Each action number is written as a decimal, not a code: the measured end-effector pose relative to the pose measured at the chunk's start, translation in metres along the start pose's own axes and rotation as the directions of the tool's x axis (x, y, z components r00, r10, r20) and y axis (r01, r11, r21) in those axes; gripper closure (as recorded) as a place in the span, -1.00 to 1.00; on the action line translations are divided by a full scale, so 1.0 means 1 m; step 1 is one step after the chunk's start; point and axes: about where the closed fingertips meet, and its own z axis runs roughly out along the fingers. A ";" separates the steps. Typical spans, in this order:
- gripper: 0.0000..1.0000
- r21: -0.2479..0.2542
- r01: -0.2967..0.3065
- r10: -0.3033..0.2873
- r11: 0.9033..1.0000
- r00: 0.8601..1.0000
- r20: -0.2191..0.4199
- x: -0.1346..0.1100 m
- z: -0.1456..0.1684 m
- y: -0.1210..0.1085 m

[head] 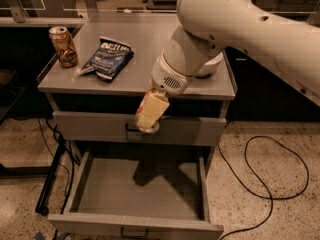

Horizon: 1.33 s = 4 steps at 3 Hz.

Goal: Place coke can into middle drawer

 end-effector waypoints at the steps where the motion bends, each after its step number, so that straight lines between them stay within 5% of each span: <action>1: 1.00 -0.055 -0.062 0.063 0.997 0.998 0.006 0.017 0.025 0.017; 3: 1.00 -0.170 -0.236 0.240 0.957 0.971 0.002 0.071 0.100 0.064; 4: 1.00 -0.171 -0.236 0.239 0.957 0.971 -0.002 0.072 0.101 0.066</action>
Offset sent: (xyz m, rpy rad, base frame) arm -0.0742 -0.0141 -0.1563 0.0611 0.3054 -0.1830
